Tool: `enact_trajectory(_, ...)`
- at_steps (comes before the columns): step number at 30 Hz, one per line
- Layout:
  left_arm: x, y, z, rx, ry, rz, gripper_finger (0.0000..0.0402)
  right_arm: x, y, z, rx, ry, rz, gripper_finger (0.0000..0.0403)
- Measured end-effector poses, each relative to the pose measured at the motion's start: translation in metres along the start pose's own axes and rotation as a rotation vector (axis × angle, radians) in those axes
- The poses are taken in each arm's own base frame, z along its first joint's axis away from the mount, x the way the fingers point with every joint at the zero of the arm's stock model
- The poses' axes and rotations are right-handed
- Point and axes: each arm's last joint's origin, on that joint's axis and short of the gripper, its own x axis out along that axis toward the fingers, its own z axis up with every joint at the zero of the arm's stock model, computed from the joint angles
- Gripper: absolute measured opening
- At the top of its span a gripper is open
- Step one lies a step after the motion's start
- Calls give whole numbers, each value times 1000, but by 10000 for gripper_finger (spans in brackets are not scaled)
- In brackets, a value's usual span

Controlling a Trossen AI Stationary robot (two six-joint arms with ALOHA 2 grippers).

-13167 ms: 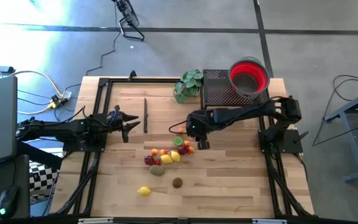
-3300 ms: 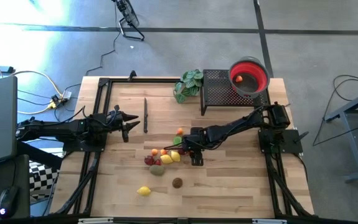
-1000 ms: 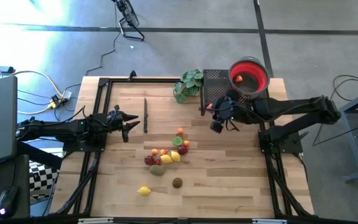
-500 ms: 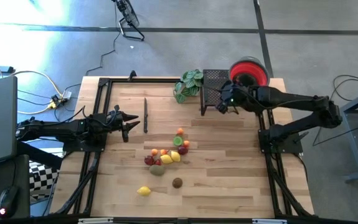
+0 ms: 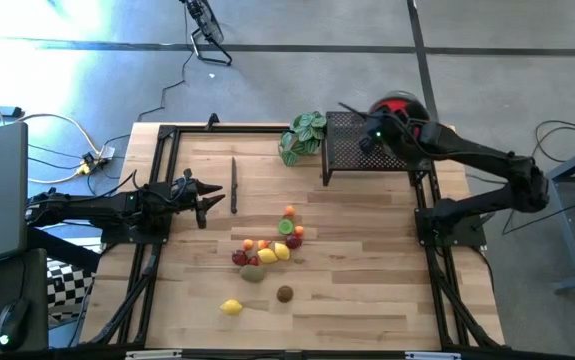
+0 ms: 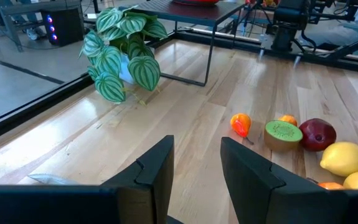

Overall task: Pick & Place Fruit
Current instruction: Put the orange pear into the red strainer bowl

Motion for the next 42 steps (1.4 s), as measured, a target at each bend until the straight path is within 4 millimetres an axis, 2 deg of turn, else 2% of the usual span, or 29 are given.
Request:
enact_trajectory(11,0,0,0,0,0,0,127,27,-24,-4,77,141,72,135)
enact_trajectory(18,0,0,0,0,0,0,127,45,-29,-9,81,243,99,135)
enact_trajectory(27,0,0,0,0,0,0,127,63,-24,-15,44,358,105,135)
enact_trajectory(34,0,0,0,0,0,0,127,66,-23,-16,39,366,101,139)
enact_trajectory(42,0,0,0,0,0,0,127,66,-23,-15,24,363,99,179)
